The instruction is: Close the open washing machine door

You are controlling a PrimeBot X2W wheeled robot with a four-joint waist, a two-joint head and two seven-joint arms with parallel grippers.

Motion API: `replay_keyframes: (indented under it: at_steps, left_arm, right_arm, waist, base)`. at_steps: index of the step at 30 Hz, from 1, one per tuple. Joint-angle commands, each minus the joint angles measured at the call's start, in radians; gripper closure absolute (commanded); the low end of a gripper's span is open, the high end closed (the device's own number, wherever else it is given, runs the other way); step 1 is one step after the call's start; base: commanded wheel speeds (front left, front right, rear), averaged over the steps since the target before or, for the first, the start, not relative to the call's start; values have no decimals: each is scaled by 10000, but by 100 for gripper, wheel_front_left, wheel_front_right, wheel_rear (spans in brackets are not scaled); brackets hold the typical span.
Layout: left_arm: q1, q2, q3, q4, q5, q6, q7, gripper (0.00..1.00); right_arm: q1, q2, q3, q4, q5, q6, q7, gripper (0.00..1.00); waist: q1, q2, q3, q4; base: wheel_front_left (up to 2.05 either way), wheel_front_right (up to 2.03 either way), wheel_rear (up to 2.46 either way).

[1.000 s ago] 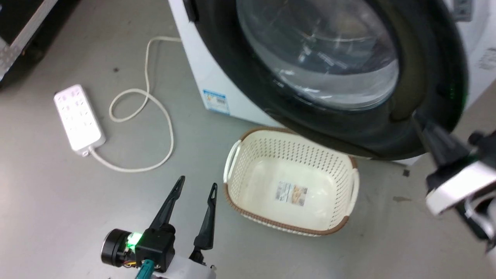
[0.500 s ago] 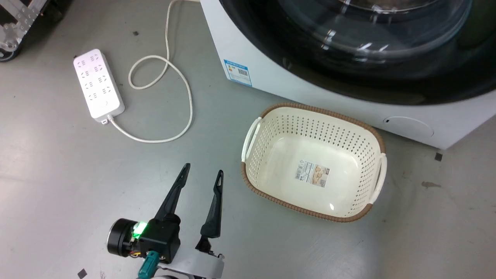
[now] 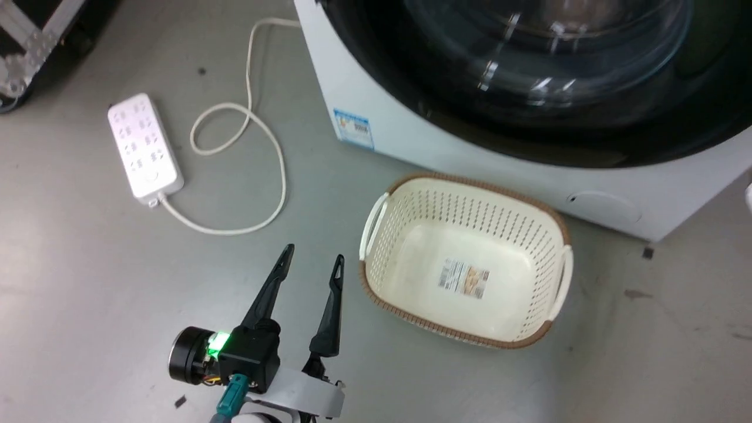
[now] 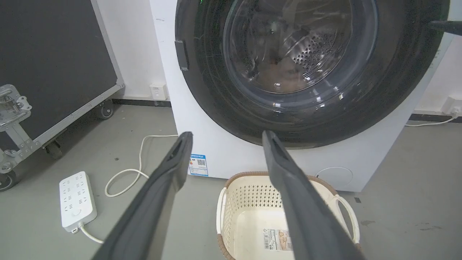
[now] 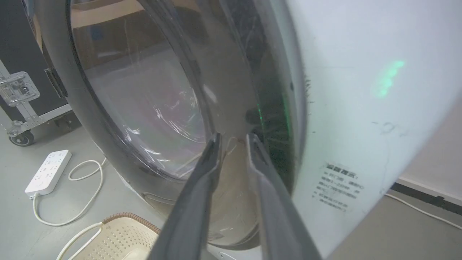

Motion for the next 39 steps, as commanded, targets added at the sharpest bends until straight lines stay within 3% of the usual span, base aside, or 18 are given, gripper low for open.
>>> replay_keyframes:
  at_steps: [1, 5, 9, 17, 22, 27, 33, 34, 39]
  left_arm:
    - [-6, -9, 39, 74, -75, -56, -43, 0]
    - [214, 3, 281, 283, -112, -203, -43, 0]
    - [469, 63, 597, 510, -157, -361, -43, 0]
    - [859, 160, 935, 934, -200, -742, -43, 0]
    - [1114, 176, 1106, 1110, -234, -887, -43, 0]
    - [1309, 144, 1167, 1263, -250, -950, -43, 0]
    - [1318, 118, 1260, 1548, -187, -958, -43, 0]
    - [1236, 125, 1210, 1597, -215, -976, 0, 100]
    - [1235, 127, 1181, 1595, -230, -970, 15, 100]
  right_arm:
    - [471, -13, 210, -123, 157, -53, -168, 0]
    - [1658, -68, 787, -864, -193, -53, -559, 0]
    - [2824, 479, 257, -1612, -740, -53, -686, 0]
    - [6146, 2639, -2375, -4446, -2591, -53, -696, 0]
    - [7758, 4123, -3338, -5735, -3432, -53, -697, 0]
    - [8704, 4865, -3358, -6199, -3953, -53, -698, 0]
    - [9023, 5081, -3362, -6049, -4135, -53, -698, 0]
    - [8919, 5039, -3323, -5983, -4128, -46, -658, 100]
    - [8904, 5037, -3319, -5981, -4123, -46, -652, 100]
  waist:
    - [0, 0, -448, -201]
    - [0, 0, -1169, -593]
    - [0, 0, -1835, -1070]
    - [0, 0, -2731, -1798]
    - [0, 0, -3042, -2155]
    - [0, 0, -3114, -2377]
    - [0, 0, -3115, -2441]
    - [0, 0, -3118, -2441]
    - [0, 0, -3120, -2446]
  base:
    - [0, 0, 0]
    - [0, 0, 0]
    - [0, 0, 0]
    - [0, 0, 0]
    - [0, 0, 0]
    - [0, 0, 0]
    - [0, 0, 0]
    - [0, 0, 0]
    - [0, 0, 0]
